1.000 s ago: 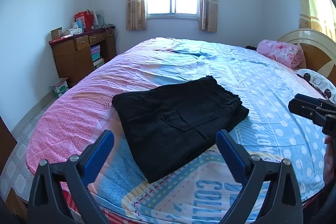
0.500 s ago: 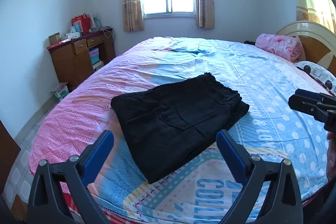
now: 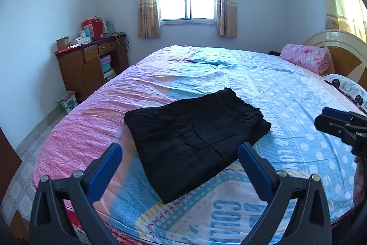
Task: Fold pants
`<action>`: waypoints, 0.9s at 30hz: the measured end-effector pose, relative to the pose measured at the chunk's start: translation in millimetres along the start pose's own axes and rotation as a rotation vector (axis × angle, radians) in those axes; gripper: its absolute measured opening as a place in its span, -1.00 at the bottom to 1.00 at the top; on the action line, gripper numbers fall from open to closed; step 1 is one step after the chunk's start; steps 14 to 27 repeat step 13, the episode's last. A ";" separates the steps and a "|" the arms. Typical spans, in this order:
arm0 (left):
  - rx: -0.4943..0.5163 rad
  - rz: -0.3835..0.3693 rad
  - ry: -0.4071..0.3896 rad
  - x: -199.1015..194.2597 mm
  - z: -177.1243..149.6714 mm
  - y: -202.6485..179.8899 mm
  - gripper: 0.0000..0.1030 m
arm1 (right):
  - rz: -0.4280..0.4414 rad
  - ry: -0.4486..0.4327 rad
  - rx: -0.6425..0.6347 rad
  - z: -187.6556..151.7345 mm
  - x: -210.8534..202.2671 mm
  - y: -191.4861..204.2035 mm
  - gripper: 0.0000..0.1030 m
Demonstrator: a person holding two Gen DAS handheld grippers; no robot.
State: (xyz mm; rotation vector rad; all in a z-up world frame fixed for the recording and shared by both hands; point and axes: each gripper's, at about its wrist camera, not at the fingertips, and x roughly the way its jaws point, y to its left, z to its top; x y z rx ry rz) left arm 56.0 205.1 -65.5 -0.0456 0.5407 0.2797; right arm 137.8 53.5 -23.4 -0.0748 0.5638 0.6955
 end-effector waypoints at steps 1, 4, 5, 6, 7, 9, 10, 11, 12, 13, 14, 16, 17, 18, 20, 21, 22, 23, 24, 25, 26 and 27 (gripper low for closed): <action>0.001 0.005 0.001 0.5 -0.2 -0.1 1.00 | 0.000 -0.001 0.000 0.0 -0.4 0.3 0.36; 0.002 0.009 0.011 1.7 -0.8 0.2 1.00 | 0.000 -0.001 -0.003 -0.7 -1.5 2.5 0.36; 0.002 0.007 0.011 1.8 -1.3 0.4 1.00 | 0.000 -0.001 -0.004 -1.0 -2.3 3.1 0.36; -0.007 0.006 0.009 1.6 -2.0 1.6 1.00 | 0.001 0.000 -0.006 -1.2 -2.8 4.0 0.36; -0.013 0.001 0.009 1.5 -2.5 2.6 1.00 | 0.001 0.001 -0.007 -1.8 -3.1 4.8 0.36; -0.025 -0.010 0.015 2.2 -3.1 4.3 1.00 | 0.000 0.004 -0.011 -3.0 -4.2 6.5 0.36; -0.026 -0.011 0.012 1.7 -2.9 4.8 1.00 | 0.000 0.006 -0.013 -3.9 -5.2 7.6 0.36; -0.022 -0.010 0.008 1.4 -2.8 4.4 1.00 | 0.000 0.007 -0.015 -4.7 -5.9 8.4 0.36; -0.018 -0.010 0.007 1.2 -2.7 4.0 1.00 | -0.001 0.009 -0.018 -5.5 -6.5 9.1 0.36; -0.019 -0.019 0.005 1.1 -2.5 4.3 1.00 | -0.003 0.012 -0.021 -6.3 -7.4 9.8 0.36; -0.019 -0.019 0.005 1.1 -2.5 4.3 1.00 | -0.003 0.012 -0.021 -6.3 -7.4 9.8 0.36; -0.019 -0.019 0.005 1.1 -2.5 4.3 1.00 | -0.003 0.012 -0.021 -6.3 -7.4 9.8 0.36; -0.019 -0.019 0.005 1.1 -2.5 4.3 1.00 | -0.003 0.012 -0.021 -6.3 -7.4 9.8 0.36; -0.019 -0.019 0.005 1.1 -2.5 4.3 1.00 | -0.003 0.012 -0.021 -6.3 -7.4 9.8 0.36; -0.019 -0.019 0.005 1.1 -2.5 4.3 1.00 | -0.003 0.012 -0.021 -6.3 -7.4 9.8 0.36; -0.019 -0.019 0.005 1.1 -2.5 4.3 1.00 | -0.003 0.012 -0.021 -6.3 -7.4 9.8 0.36; -0.019 -0.019 0.005 1.1 -2.5 4.3 1.00 | -0.003 0.012 -0.021 -6.3 -7.4 9.8 0.36; -0.019 -0.019 0.005 1.1 -2.5 4.3 1.00 | -0.003 0.012 -0.021 -6.3 -7.4 9.8 0.36; -0.019 -0.019 0.005 1.1 -2.5 4.3 1.00 | -0.003 0.012 -0.021 -6.3 -7.4 9.8 0.36; -0.019 -0.019 0.005 1.1 -2.5 4.3 1.00 | -0.003 0.012 -0.021 -6.3 -7.4 9.8 0.36; -0.019 -0.019 0.005 1.1 -2.5 4.3 1.00 | -0.003 0.012 -0.021 -6.3 -7.4 9.8 0.36; -0.019 -0.019 0.005 1.1 -2.5 4.3 1.00 | -0.003 0.012 -0.021 -6.3 -7.4 9.8 0.36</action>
